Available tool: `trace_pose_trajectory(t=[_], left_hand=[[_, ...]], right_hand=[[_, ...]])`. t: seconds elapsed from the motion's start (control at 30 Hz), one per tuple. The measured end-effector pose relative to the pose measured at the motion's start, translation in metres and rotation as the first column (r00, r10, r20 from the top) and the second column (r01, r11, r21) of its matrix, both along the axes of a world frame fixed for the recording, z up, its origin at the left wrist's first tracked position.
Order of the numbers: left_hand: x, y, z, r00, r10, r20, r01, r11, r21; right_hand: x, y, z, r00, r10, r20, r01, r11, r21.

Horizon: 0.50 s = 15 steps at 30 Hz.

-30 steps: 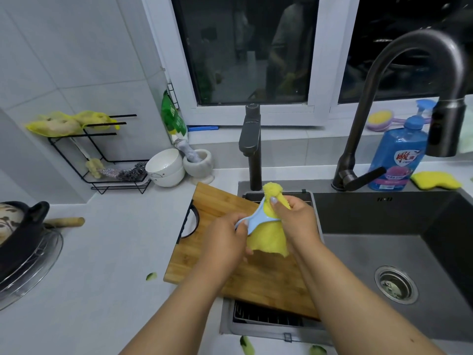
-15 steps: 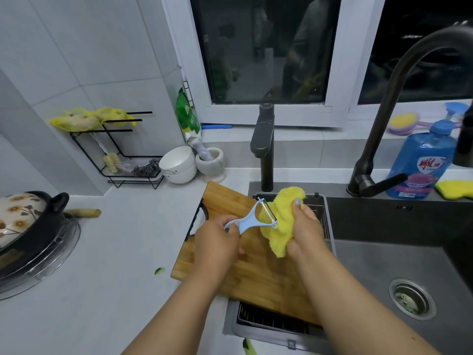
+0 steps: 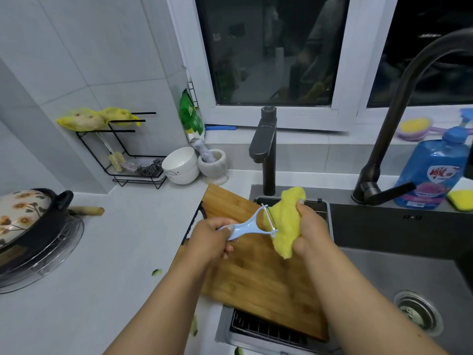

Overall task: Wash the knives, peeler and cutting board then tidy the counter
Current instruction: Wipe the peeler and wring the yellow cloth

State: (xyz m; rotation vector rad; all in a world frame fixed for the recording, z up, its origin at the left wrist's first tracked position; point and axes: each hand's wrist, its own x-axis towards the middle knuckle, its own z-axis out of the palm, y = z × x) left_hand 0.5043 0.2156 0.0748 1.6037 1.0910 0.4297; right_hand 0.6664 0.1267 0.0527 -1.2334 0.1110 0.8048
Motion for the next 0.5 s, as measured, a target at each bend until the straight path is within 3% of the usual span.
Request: trace_pose_trajectory(t=[0.13,0.2,0.3,0.5], left_hand=[[0.009,-0.002,-0.017,0.994,0.083,-0.069,-0.082,0.996,0.021],[0.013,-0.003,-0.034,0.988,0.043,-0.148,-0.029,0.995,0.096],[0.017,-0.004,-0.061,0.962,-0.028,-0.271,0.084,0.977,0.196],[0.029,-0.014,-0.086,0.768,0.065,-0.637,0.314,0.829,0.463]], right_hand=[[0.009,-0.003,-0.001,0.995,-0.039,-0.088,0.041,0.999,0.022],[0.012,-0.005,0.002,0.984,-0.038,-0.172,0.043,0.999,0.023],[0.023,-0.011,0.001,0.985,-0.069,-0.161,0.072,0.997,0.011],[0.040,-0.025,-0.009,0.988,-0.137,-0.078,0.132,0.989,-0.064]])
